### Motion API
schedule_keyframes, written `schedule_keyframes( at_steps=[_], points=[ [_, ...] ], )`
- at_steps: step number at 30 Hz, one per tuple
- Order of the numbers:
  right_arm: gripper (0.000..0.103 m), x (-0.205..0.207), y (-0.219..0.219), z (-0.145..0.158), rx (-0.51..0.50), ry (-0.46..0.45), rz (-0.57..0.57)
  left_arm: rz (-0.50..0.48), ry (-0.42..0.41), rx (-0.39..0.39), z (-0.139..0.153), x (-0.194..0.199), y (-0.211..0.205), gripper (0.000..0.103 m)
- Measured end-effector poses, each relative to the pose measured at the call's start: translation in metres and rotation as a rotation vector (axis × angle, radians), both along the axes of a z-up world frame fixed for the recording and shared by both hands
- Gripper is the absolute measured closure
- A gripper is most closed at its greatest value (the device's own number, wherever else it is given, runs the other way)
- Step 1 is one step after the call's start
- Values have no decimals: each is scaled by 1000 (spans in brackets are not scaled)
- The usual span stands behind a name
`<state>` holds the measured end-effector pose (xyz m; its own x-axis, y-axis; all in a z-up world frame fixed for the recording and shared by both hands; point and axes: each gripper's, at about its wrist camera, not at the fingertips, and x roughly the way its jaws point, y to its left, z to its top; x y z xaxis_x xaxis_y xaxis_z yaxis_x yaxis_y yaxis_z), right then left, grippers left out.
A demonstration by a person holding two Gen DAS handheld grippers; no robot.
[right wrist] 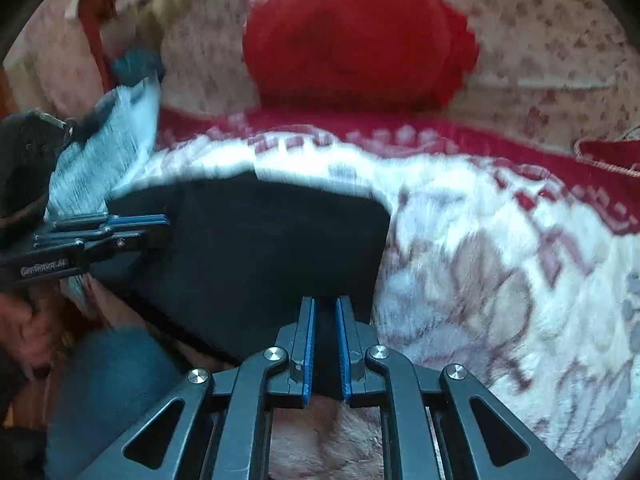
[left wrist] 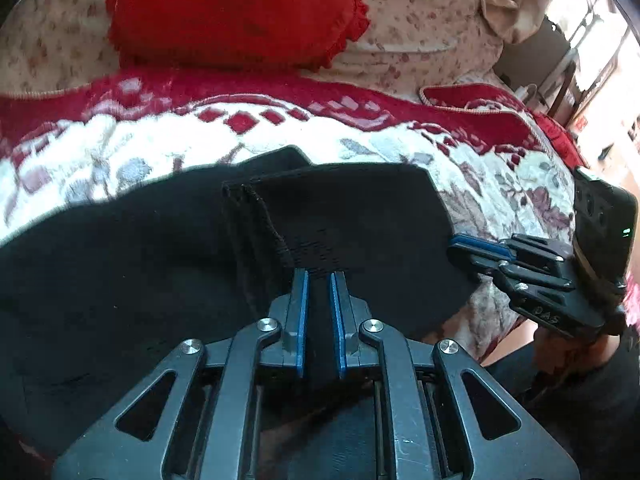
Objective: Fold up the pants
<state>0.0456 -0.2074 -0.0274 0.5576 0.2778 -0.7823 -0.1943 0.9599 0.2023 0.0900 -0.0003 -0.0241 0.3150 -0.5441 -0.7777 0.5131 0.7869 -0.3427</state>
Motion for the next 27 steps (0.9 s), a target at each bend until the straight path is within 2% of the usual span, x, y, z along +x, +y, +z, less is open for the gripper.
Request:
schedule_keyframes(
  at_steps=[2, 5, 7, 10, 11, 12, 15, 18, 20, 22, 23, 25, 27],
  points=[
    [95, -3, 0, 6, 0, 0, -5, 19, 25, -24, 4, 1, 6, 93],
    [94, -14, 8, 24, 19, -61, 30, -13, -18, -61, 25, -16, 13, 92],
    [93, -21, 23, 30, 12, -92, 91, -34, -17, -79, 29, -24, 14, 85],
    [92, -16, 45, 12, -66, -33, 142, -27, 12, 22, 4, -22, 6, 81],
    [92, -12, 49, 2, -86, 2, 145, -25, 14, 6, -3, -21, 7, 81],
    [91, -12, 49, 1, -83, -11, 142, -20, 7, -15, -2, -21, 10, 81],
    [91, -11, 50, 10, -85, -3, 128, 9, 45, -72, -1, -20, 18, 81],
    [91, -13, 58, 28, -88, -107, 136, 14, 48, -92, 0, -21, 21, 81],
    [91, -7, 66, 32, -88, -143, 129, 22, 34, -87, -2, -24, 20, 81],
    [90, 6, 70, 20, -115, -91, 115, 28, 20, -82, -4, -26, 17, 81],
    [90, 16, 72, 3, -134, -3, 107, 31, 21, -87, -6, -26, 20, 81],
    [89, 18, 71, 2, -118, -12, 92, 34, 27, -106, -7, -26, 23, 81],
    [89, 19, 75, 14, -123, -22, 92, 42, 42, -137, -10, -24, 26, 81]
  ],
)
